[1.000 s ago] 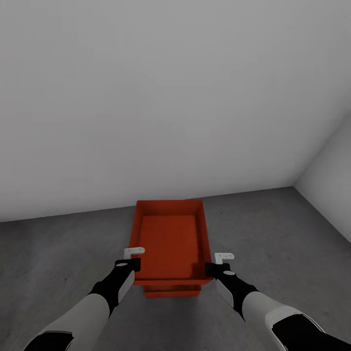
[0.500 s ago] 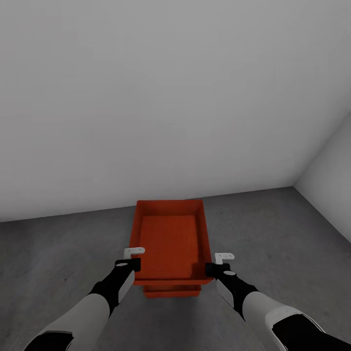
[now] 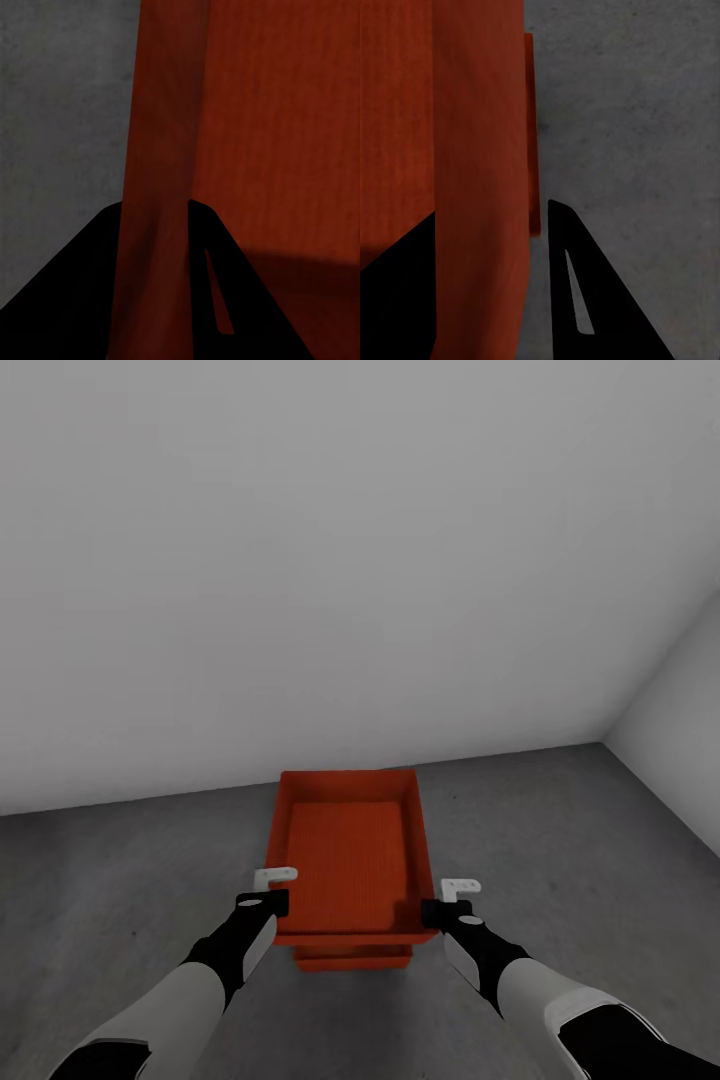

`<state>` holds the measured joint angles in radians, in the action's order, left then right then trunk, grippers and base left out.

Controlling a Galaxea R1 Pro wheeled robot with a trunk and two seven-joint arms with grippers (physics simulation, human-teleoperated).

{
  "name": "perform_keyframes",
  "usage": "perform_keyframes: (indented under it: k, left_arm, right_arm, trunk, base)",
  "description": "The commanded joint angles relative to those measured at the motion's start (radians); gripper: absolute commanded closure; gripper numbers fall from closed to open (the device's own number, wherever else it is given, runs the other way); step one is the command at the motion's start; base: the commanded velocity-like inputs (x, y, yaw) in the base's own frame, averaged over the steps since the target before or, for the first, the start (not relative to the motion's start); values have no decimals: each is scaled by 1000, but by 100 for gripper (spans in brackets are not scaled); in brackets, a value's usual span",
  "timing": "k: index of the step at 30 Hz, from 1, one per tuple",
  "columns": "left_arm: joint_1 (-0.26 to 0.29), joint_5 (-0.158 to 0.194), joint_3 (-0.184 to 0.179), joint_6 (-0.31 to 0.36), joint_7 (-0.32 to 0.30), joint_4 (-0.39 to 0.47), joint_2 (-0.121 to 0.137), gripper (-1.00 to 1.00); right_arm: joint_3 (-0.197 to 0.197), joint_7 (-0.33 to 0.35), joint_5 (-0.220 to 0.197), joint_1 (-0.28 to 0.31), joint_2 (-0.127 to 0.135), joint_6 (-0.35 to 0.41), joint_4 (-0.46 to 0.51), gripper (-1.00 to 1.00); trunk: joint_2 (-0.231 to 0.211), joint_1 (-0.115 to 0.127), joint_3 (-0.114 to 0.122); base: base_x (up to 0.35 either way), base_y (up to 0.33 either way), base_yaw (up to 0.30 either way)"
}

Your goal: Move the two storage containers from the living room to the garage. In the garage, place one container on the floor and stack the other container on top of it (either order is fine).

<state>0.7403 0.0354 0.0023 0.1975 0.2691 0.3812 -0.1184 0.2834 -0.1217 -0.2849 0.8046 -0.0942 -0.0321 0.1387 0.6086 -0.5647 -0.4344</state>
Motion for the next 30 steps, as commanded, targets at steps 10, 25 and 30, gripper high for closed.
perform_keyframes:
  k: [10, 25, 30]
  left_arm:
    - [1, -11, 19, 9, 42, 2, 1, 100]
    - [1, -11, 19, 10, 42, 2, 0, 100]
    - [1, -11, 19, 10, 42, 2, 0, 100]
  right_arm:
    - [-29, -35, 0, 1, 17, -5, 1, 100]
    - [-29, -35, 0, 1, 18, -5, 1, 100]
    - [-29, -35, 0, 1, 18, -5, 1, 100]
  trunk:
    - [71, -39, -33]
    - [176, -96, -80]
    - [211, -115, -95]
  base:
    - [0, 0, 0]
    - [0, 0, 0]
    - [0, 0, 0]
